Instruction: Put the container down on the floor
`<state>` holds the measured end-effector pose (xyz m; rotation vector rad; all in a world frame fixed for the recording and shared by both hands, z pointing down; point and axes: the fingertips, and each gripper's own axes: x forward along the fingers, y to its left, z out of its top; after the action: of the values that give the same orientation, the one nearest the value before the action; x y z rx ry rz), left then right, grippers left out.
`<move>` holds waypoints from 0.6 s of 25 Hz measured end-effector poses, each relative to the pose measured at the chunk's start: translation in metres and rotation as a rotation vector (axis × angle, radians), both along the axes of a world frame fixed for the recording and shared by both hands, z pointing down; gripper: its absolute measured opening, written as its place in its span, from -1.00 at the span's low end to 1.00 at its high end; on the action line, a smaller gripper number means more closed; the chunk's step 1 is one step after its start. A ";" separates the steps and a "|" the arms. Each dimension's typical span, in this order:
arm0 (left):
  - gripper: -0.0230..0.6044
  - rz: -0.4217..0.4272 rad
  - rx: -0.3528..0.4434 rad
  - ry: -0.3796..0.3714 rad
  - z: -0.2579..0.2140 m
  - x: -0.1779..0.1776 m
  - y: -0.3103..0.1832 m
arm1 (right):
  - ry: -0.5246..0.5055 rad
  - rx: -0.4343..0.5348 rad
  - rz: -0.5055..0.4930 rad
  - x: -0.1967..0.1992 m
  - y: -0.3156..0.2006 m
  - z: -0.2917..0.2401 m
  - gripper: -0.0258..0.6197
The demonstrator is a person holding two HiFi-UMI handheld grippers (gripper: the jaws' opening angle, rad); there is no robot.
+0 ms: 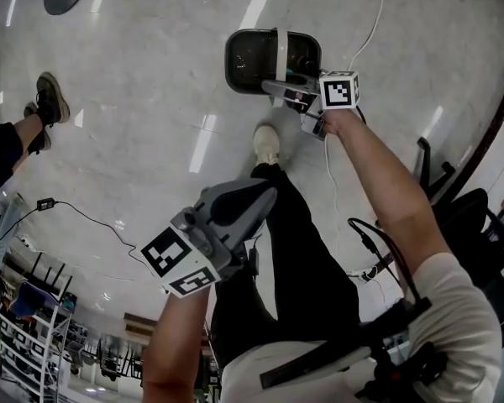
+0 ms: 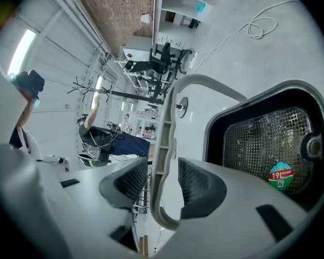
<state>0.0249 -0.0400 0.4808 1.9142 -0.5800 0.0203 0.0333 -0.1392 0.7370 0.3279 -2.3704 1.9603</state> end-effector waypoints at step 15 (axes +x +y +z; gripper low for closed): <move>-0.89 0.029 0.003 0.005 0.003 0.001 0.004 | 0.035 -0.007 0.036 0.020 0.005 0.008 -0.37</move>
<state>0.0257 -0.0357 0.4841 1.9252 -0.5494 0.0325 0.0531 -0.1341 0.7449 0.4031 -2.3519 1.9611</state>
